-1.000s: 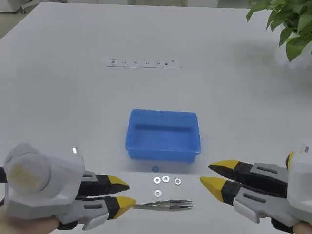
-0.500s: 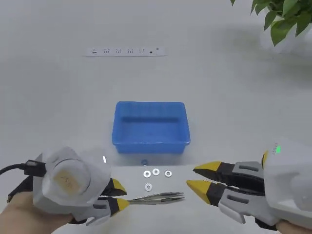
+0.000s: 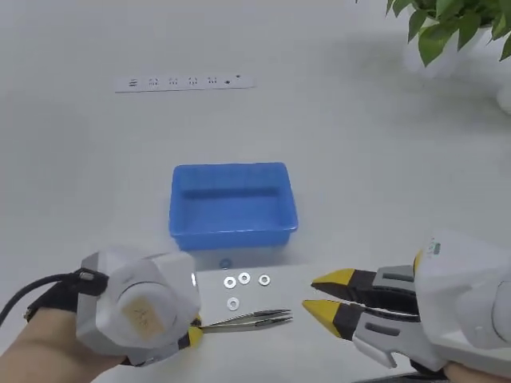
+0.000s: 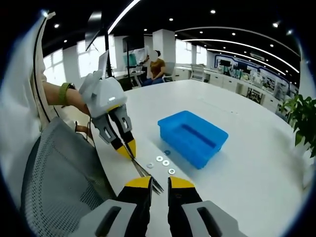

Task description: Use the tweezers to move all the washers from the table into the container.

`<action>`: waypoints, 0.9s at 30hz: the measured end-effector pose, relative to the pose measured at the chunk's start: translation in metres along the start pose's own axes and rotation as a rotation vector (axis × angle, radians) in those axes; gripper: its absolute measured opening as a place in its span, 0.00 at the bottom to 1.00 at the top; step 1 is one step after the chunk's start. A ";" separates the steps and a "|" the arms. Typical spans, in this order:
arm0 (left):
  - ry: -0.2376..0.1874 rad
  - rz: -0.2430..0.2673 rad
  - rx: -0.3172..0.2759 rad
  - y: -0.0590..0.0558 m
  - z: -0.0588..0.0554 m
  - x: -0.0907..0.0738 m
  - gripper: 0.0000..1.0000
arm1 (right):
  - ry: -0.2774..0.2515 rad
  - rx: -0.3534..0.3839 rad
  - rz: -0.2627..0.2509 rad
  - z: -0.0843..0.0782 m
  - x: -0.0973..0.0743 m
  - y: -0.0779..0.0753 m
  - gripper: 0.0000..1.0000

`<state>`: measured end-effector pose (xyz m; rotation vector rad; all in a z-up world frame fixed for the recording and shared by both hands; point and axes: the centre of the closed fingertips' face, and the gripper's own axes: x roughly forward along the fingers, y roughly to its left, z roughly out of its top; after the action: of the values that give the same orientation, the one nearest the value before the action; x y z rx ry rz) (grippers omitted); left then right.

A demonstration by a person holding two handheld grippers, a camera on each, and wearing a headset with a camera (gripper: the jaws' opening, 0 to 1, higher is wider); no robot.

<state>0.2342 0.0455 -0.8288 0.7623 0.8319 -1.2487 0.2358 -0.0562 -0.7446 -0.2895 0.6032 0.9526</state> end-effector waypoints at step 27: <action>-0.105 0.058 0.185 -0.019 0.064 -0.061 0.00 | 0.053 -0.110 0.061 -0.002 0.011 0.012 0.10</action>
<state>0.2157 0.0174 -0.7451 0.8555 0.6111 -1.3147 0.2301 -0.0432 -0.7523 -0.3970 0.6116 1.0414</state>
